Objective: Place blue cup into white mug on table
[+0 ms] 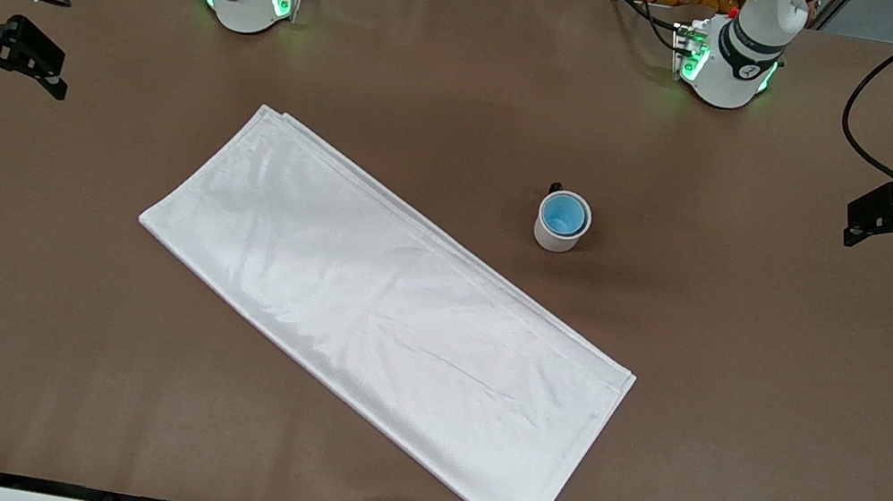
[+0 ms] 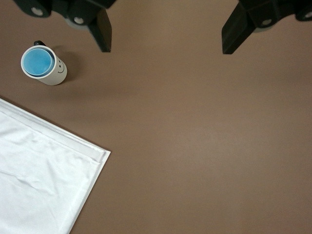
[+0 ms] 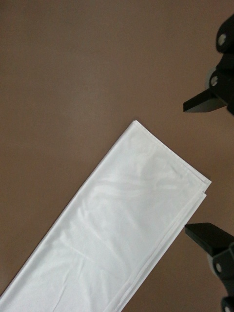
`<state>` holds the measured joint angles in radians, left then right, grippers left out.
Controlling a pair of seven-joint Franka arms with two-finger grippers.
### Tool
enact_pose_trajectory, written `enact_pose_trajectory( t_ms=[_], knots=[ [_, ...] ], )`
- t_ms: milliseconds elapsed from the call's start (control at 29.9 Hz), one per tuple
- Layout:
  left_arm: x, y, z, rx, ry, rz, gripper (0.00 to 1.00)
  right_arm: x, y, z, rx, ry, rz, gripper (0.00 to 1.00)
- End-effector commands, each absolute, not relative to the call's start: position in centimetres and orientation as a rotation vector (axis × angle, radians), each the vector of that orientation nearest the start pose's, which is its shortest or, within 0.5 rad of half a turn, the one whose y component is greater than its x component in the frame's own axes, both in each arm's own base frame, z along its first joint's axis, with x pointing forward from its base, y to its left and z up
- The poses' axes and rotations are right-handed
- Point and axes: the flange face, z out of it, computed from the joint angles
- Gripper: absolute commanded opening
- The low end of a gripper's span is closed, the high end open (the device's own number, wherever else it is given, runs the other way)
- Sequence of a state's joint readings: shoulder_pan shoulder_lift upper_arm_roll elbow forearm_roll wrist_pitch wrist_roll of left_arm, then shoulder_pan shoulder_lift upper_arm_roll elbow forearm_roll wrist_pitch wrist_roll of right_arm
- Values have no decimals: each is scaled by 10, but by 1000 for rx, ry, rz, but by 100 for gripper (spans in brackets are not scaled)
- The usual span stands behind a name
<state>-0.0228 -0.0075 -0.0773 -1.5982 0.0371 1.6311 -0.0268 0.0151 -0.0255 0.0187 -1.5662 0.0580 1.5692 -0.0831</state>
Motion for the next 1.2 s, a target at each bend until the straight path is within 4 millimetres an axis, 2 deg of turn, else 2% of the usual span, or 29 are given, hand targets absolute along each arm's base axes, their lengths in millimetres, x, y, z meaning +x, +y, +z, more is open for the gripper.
enact_pose_trajectory(
  t_ms=[0, 1170],
  knots=[
    [557, -54, 627, -3085, 92, -71, 100, 543, 26, 644, -3053, -100, -28, 100],
    [557, -58, 626, -3090, 104, -68, 100, 537, 20, 644, -3119, -107, 17, 100]
  ],
)
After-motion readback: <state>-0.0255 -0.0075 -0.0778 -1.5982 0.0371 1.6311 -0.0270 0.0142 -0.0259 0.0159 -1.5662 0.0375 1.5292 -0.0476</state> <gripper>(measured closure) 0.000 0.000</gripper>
